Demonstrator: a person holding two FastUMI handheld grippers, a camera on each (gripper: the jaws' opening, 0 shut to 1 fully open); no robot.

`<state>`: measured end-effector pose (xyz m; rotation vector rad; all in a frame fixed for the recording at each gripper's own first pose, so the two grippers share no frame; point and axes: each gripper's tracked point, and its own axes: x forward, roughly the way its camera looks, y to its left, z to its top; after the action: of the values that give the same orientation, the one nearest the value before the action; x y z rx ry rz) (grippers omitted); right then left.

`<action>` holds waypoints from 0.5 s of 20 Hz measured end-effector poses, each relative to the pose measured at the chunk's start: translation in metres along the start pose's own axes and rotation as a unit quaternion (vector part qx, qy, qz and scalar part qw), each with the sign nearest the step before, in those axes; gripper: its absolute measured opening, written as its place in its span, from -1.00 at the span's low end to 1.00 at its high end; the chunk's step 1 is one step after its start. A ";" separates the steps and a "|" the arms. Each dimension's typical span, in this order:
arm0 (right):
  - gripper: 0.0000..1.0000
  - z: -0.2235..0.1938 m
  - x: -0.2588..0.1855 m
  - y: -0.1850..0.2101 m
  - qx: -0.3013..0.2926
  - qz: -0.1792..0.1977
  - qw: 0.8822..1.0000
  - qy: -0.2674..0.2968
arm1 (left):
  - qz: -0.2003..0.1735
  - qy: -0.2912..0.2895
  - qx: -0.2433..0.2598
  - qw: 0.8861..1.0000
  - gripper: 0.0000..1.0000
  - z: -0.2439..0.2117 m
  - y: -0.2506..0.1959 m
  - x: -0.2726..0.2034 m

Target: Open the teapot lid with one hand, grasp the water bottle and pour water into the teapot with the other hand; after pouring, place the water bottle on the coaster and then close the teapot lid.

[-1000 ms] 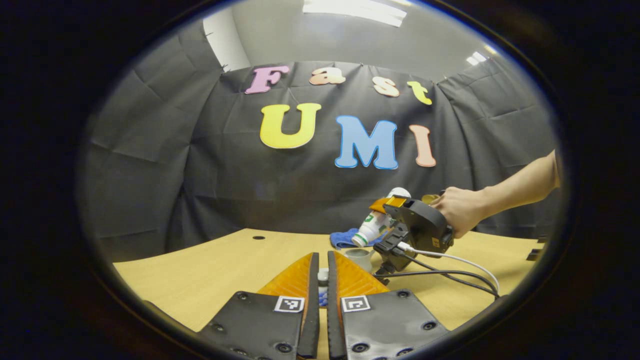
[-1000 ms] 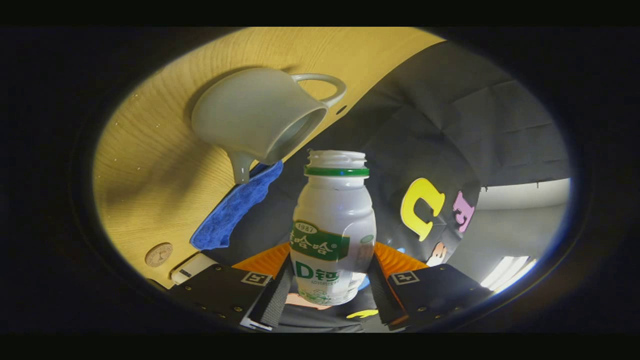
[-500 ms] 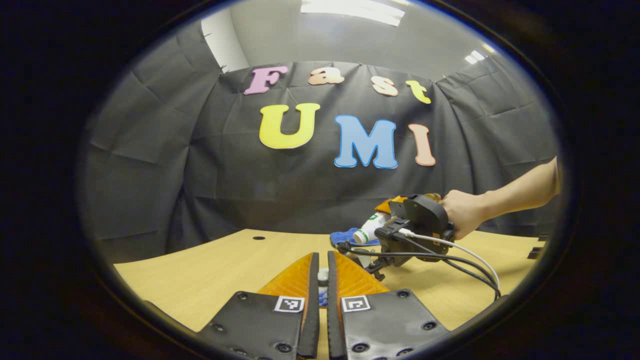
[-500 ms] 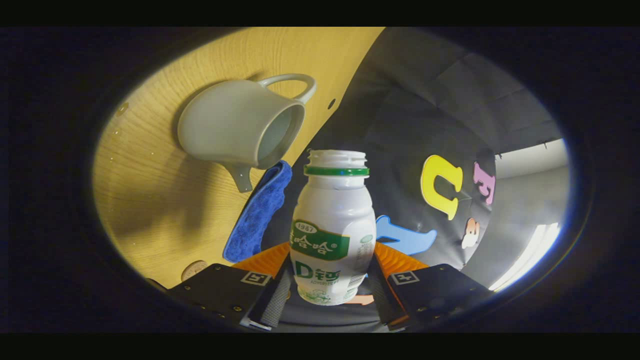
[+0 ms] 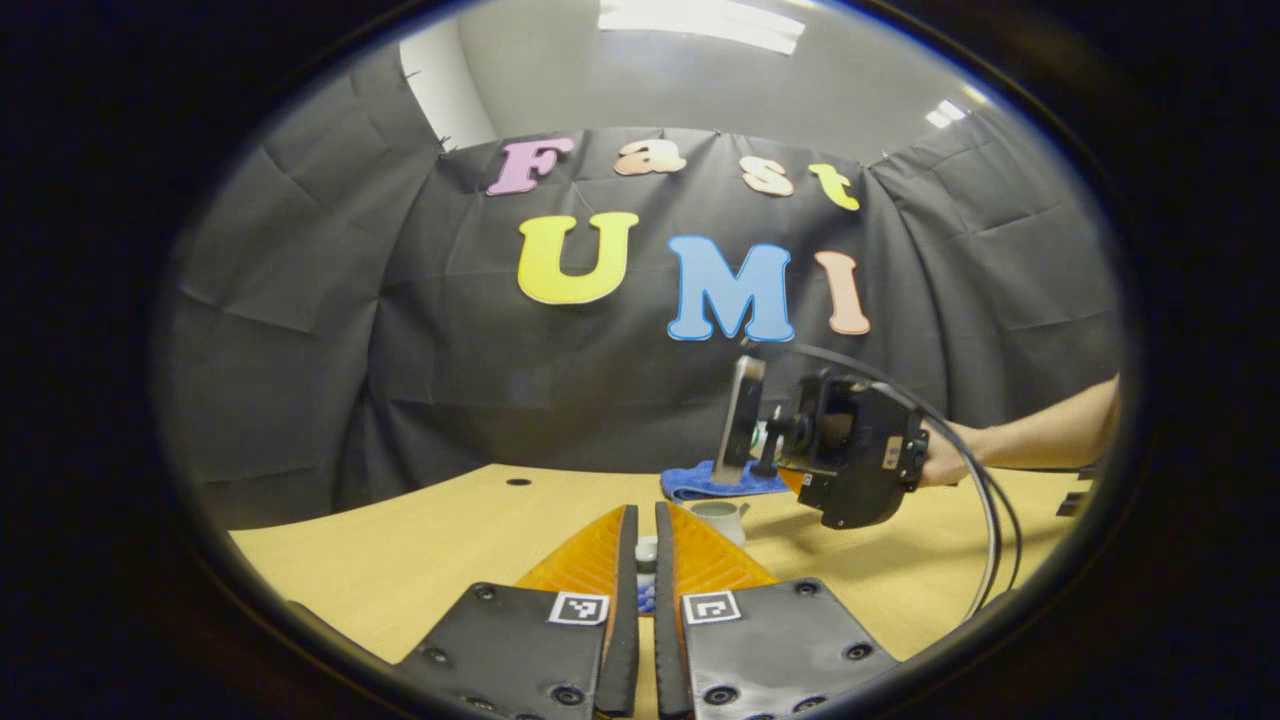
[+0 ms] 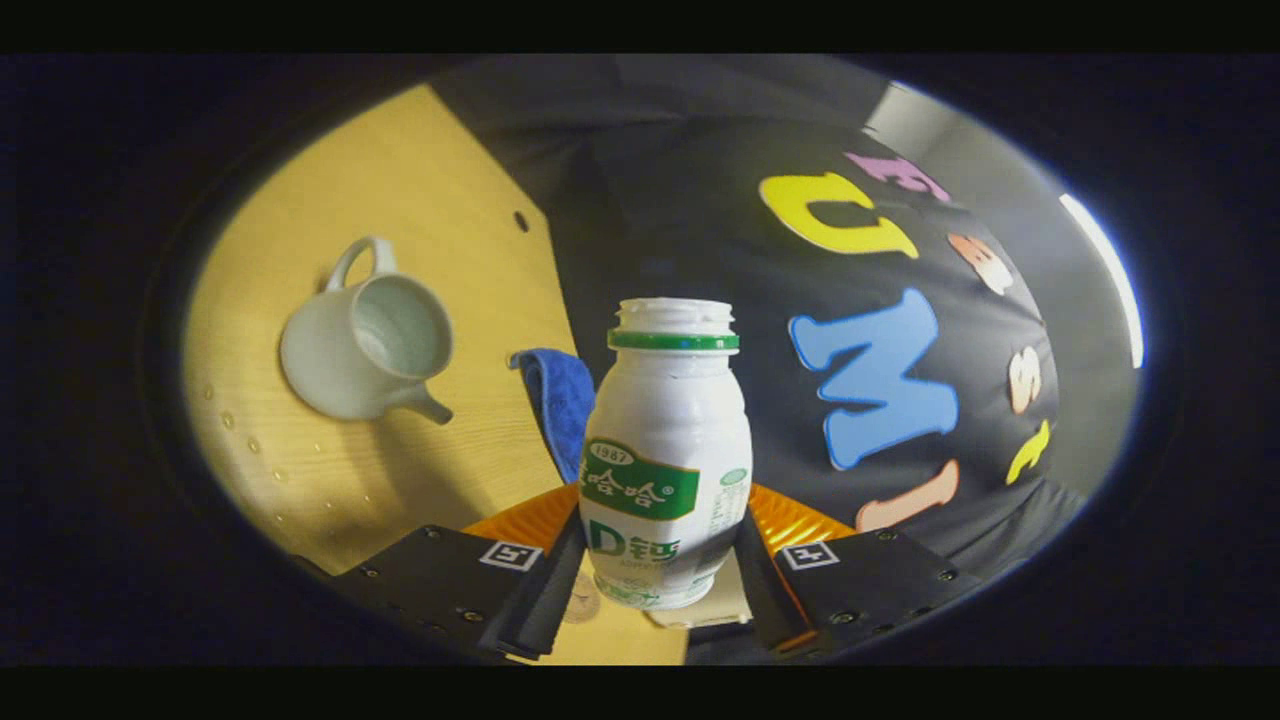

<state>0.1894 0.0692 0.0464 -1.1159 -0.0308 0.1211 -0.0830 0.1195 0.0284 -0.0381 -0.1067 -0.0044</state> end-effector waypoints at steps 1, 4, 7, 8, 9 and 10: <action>0.44 -0.001 -0.003 -0.002 0.063 0.002 0.998 -0.002 | -0.002 0.006 -0.001 1.000 -0.74 -0.004 -0.003 0.002; 0.43 -0.004 -0.016 -0.004 0.224 0.011 0.974 -0.016 | -0.019 0.021 -0.015 0.999 -0.65 -0.008 -0.019 0.011; 0.43 -0.024 -0.031 -0.004 0.351 0.023 0.936 -0.007 | -0.035 0.018 -0.017 0.999 -0.73 0.000 -0.031 0.028; 0.43 -0.032 -0.036 -0.005 0.386 0.030 0.922 -0.002 | -0.041 0.018 -0.021 0.999 -0.73 0.002 -0.036 0.036; 0.43 -0.046 -0.046 -0.009 0.436 0.044 0.899 0.002 | -0.054 0.015 -0.026 0.998 -0.67 0.009 -0.045 0.057; 0.44 -0.057 -0.051 -0.015 0.465 0.046 0.884 -0.001 | -0.064 0.012 -0.026 0.998 -0.73 0.014 -0.051 0.068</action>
<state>0.1447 0.0058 0.0366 -0.1499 0.0747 0.1941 -0.0170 0.0687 0.0513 -0.0840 -0.0849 -0.1349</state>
